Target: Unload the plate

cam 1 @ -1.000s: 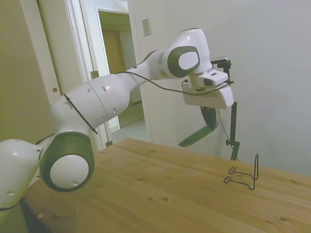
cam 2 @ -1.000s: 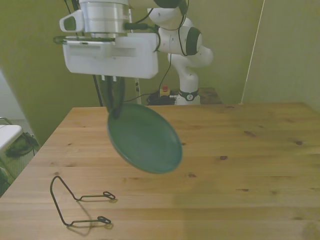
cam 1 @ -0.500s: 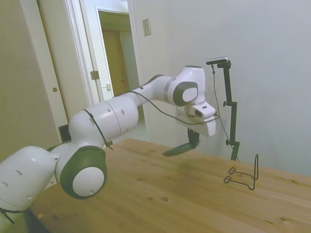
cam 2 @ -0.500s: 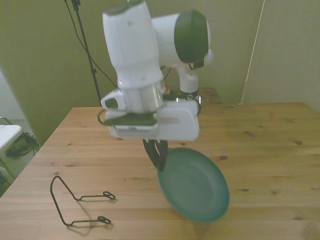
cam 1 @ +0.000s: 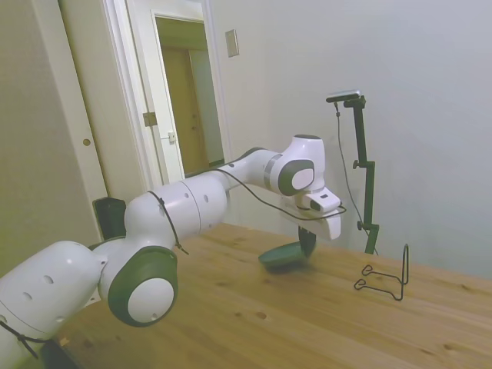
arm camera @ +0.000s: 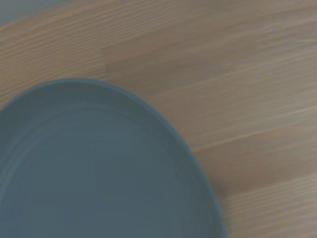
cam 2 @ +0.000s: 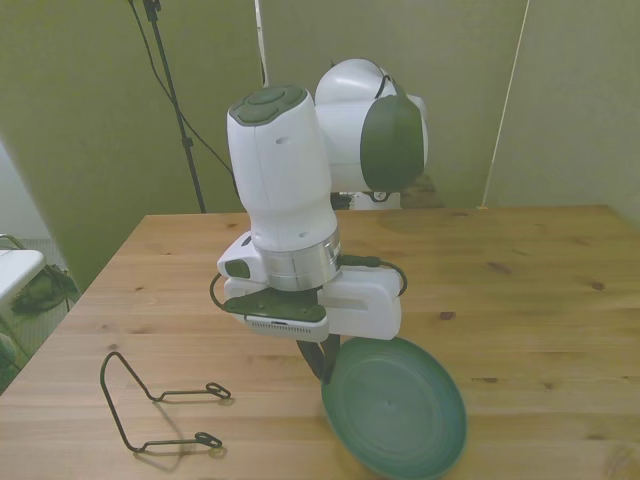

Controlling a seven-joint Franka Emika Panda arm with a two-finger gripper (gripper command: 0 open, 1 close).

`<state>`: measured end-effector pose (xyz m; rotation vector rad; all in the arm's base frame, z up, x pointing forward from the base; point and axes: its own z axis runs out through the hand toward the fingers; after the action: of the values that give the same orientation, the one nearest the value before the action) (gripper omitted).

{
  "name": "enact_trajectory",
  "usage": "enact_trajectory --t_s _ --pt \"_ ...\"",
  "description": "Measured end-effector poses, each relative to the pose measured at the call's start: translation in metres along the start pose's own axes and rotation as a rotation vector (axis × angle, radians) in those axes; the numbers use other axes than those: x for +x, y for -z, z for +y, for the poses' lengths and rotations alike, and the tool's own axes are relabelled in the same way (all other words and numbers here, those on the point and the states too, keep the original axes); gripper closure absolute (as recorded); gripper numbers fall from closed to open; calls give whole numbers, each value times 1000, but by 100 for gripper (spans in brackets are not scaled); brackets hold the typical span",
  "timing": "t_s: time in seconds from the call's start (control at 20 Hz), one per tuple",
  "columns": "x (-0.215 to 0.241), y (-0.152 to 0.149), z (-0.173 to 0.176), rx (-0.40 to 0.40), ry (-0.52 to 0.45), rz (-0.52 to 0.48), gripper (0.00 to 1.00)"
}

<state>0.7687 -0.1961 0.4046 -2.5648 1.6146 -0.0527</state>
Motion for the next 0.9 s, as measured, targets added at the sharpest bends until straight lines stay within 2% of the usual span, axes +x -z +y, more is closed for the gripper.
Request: enact_trajectory --t_s 0.25,0.6,0.8,0.9 --pt "8 -13 5 -24 -2 17 0" --pt "9 -7 5 -25 9 39 0" --pt "7 8 6 -23 12 43 0" --pt "-2 36 10 -37 15 29 0"
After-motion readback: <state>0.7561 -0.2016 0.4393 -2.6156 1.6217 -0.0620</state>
